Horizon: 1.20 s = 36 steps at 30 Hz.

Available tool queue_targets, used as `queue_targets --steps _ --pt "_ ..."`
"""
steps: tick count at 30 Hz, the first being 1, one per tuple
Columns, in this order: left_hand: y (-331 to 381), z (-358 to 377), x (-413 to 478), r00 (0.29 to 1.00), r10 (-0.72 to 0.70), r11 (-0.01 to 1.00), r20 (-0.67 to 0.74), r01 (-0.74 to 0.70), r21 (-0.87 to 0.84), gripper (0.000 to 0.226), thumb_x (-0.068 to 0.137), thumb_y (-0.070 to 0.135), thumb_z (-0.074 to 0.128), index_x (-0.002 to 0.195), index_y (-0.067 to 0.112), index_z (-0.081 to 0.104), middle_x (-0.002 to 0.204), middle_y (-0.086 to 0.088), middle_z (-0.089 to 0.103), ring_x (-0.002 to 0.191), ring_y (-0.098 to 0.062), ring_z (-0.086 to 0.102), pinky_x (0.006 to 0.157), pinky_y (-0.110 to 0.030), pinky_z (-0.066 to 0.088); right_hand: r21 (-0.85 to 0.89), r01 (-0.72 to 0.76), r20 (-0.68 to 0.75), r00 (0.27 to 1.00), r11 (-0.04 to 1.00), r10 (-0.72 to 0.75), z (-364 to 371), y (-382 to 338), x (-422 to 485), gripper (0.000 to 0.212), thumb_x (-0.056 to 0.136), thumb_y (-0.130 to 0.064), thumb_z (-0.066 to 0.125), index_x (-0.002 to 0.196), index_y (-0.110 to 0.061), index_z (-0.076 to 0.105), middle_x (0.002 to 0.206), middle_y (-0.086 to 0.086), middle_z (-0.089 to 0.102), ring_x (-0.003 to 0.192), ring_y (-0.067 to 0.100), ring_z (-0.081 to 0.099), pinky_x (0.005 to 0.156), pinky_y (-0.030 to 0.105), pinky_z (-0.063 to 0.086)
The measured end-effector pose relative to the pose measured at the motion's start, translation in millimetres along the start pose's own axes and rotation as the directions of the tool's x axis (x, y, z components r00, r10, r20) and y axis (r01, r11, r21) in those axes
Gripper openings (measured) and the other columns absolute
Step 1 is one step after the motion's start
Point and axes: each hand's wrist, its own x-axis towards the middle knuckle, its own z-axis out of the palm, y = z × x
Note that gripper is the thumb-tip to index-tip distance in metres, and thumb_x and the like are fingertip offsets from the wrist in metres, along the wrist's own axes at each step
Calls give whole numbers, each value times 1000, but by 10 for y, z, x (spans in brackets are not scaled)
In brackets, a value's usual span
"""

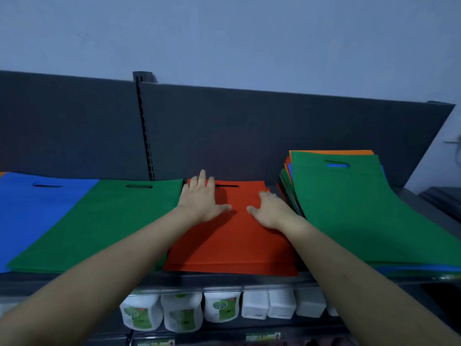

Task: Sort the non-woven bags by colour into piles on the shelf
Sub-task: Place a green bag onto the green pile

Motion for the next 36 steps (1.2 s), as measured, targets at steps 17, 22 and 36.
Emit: queue_targets --steps 17,22,36 --pt "1789 -266 -116 995 92 960 42 -78 -268 77 83 73 48 126 9 44 129 -13 57 117 -32 55 88 -39 45 11 -440 -32 897 898 440 -1033 2236 -727 117 55 -87 48 143 -11 41 146 13 44 128 34 47 106 44 40" --pt "2122 -133 -263 997 76 952 31 -64 -300 72 81 58 64 128 8 43 129 -14 52 116 -32 53 88 -36 45 15 -380 51 924 925 378 -980 2272 -894 112 75 -84 40 155 -13 8 161 14 5 148 31 6 119 46 7" --pt "1926 -17 -285 951 -218 172 218 257 -951 66 71 -4 80 126 2 43 116 -14 62 102 -30 61 90 -42 51 214 -193 11 981 958 195 -1030 2336 -866 97 82 -73 48 152 -9 24 158 9 26 142 30 30 114 42 29"
